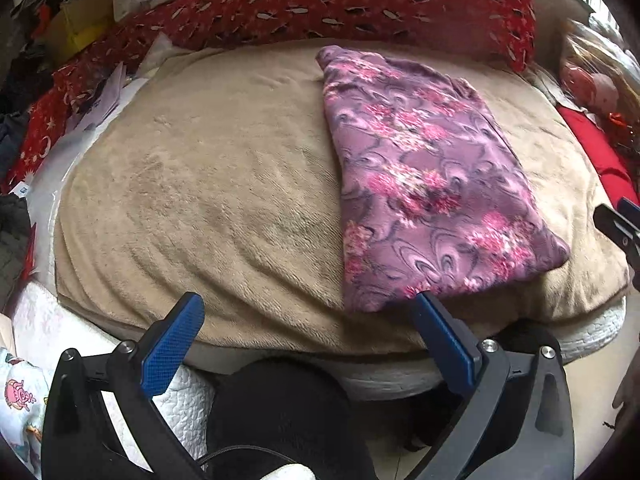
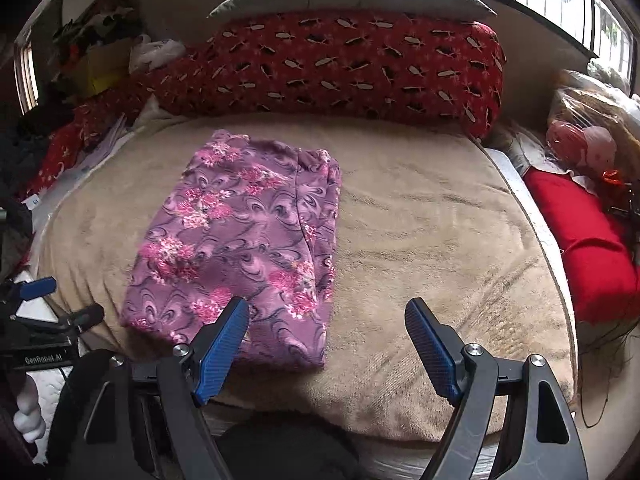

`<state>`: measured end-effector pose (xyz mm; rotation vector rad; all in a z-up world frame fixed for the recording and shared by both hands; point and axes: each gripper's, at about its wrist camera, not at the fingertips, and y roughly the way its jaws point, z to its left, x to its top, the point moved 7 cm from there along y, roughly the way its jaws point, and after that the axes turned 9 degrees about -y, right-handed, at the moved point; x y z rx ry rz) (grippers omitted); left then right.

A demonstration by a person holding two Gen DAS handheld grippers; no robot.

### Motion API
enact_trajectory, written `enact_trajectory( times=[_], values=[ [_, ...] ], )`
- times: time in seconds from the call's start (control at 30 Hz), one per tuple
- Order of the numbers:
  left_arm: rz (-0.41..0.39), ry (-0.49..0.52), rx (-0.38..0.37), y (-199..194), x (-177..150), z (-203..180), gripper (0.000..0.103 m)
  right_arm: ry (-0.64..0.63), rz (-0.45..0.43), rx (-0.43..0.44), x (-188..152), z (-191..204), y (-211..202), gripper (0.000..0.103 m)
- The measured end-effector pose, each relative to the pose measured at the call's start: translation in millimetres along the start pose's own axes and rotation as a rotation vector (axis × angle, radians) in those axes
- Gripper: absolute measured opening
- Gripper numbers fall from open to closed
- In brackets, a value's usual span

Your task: Fold small clothes

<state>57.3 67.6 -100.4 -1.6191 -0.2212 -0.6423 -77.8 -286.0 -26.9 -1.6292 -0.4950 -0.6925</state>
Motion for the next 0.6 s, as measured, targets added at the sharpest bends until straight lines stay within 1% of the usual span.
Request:
enact_trajectory(
  times=[0.23, 0.4, 0.43, 0.47, 0.53, 0.6],
  values=[
    [0.034, 0.027, -0.016, -5.2, -10.2, -7.7, 0.103, 0.03, 0.003, 0.017, -3.6, -2.2, -3.5, 0.082],
    [0.071, 0.045, -0.001, -8.4, -15.1, -16.8, 0.103, 0.049, 0.003, 0.026, -5.5, -5.4, -5.2, 0.082],
    [0.083, 0.042, -0.018, -10.5, -15.5, -20.8, 0.103, 0.051, 0.002, 0.027, -5.6, -6.4, -5.6, 0.082],
    [0.092, 0.032, -0.053, -14.4, -15.1, -26.5, 0.103, 0.053, 0.001, 0.026, -5.7, -7.1, -5.9, 0.082],
    [0.079, 0.009, -0.112, -25.1, -12.2, -36.7, 0.103, 0.059, 0.0, 0.027, -6.0, -9.1, -6.2, 0.082],
    [0.052, 0.016, -0.118, -32.9, -10.4, -44.1, 0.103, 0.07, 0.0, 0.031, -6.8, -11.7, -6.8, 0.082]
  ],
)
